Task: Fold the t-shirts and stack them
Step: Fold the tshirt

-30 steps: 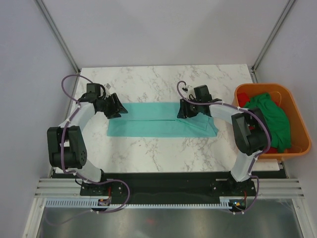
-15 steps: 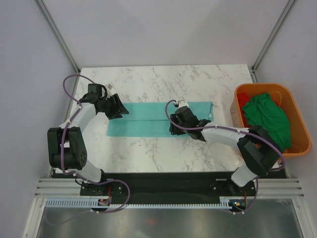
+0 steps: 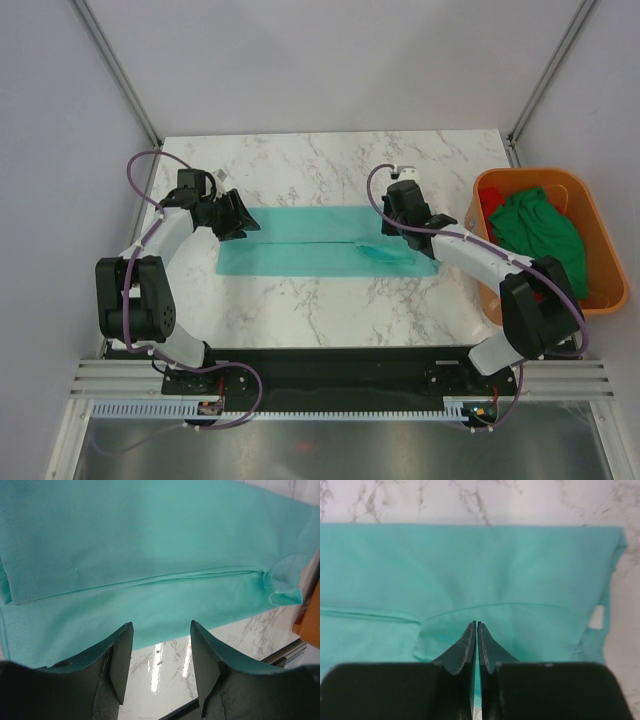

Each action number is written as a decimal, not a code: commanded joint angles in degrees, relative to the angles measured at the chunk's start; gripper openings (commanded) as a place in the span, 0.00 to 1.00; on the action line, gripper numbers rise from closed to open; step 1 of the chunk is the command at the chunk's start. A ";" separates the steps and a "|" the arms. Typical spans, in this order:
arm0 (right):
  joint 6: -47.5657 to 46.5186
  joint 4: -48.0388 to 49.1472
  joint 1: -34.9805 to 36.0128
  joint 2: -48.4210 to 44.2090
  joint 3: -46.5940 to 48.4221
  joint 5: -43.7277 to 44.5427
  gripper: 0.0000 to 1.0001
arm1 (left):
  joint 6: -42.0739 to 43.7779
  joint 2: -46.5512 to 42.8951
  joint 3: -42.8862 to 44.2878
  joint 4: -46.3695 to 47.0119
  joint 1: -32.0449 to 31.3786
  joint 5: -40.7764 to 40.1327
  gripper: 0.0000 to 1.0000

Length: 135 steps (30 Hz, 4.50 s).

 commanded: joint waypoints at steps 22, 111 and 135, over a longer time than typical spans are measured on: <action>1.51 -1.19 -0.03 1.90 -3.42 -5.42 0.00 | -0.03 -0.30 0.45 0.87 -0.16 -0.59 0.57; 59.07 -30.38 2.69 8.40 12.05 18.65 0.54 | -4.34 -8.65 1.59 -1.94 0.91 -14.04 0.77; 15.53 -3.18 -10.39 34.50 27.78 13.35 0.56 | -3.72 -19.29 -4.83 2.72 -5.34 -17.47 0.76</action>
